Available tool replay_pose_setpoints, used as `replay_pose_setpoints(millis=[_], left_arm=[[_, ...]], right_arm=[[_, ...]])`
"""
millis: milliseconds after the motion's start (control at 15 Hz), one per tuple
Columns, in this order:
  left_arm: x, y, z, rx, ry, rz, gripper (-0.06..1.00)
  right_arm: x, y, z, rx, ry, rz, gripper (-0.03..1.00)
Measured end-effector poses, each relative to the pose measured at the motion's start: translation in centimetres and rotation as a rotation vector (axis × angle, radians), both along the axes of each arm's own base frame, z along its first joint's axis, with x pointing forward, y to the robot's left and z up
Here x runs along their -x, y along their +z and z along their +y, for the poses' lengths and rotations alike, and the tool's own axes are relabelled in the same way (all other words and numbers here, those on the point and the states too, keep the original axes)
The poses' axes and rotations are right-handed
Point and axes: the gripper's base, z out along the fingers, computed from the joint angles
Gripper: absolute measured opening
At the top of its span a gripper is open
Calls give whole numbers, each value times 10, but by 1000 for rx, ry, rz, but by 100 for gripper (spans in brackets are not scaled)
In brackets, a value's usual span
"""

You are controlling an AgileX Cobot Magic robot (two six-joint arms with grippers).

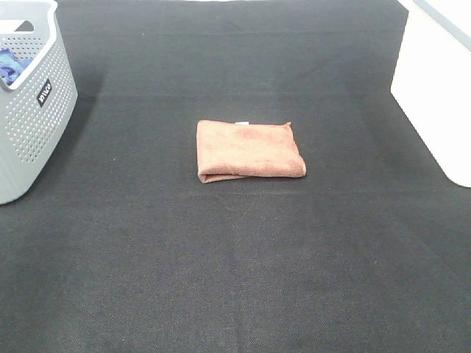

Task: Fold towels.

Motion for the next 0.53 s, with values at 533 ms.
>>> replay_pose_setpoints(millis=[533], left_arm=[[14, -20, 5, 36, -80, -215, 65]], right_arm=[[25, -22, -6, -36, -3, -202, 77]])
